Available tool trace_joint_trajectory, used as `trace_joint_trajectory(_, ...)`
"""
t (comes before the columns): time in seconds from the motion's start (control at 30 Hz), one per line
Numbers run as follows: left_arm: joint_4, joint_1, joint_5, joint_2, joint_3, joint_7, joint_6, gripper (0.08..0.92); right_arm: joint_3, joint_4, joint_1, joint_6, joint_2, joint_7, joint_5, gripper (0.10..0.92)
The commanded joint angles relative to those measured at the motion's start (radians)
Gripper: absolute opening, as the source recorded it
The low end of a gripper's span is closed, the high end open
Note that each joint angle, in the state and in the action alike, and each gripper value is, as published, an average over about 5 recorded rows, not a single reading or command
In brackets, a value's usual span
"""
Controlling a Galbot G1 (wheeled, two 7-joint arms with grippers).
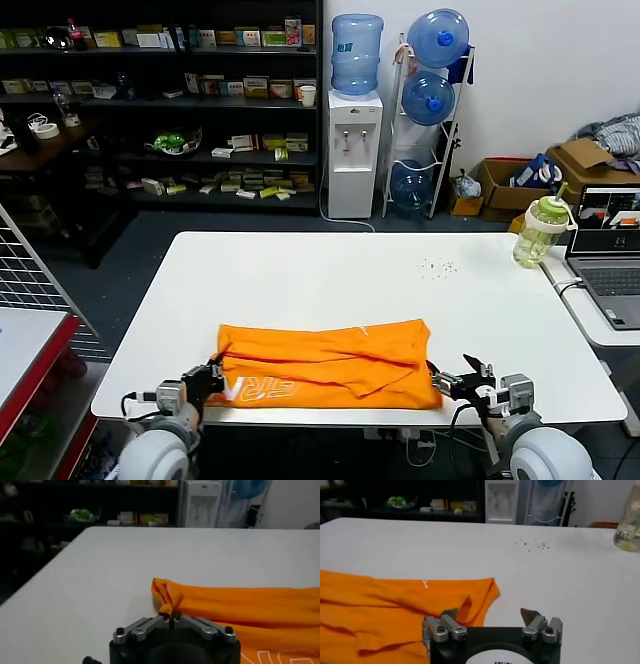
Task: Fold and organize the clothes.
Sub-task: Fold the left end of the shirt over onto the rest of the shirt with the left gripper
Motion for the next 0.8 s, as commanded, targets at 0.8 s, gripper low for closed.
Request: trace_joint_trajectory(0.8, -0.245, -0.159, -0.390, 0.012, 0.199, -0.195, 0.159, 0.099, -0.048, -0.040, 0.039, -0.008, 0.060, 0.018, -0.055, 0.823)
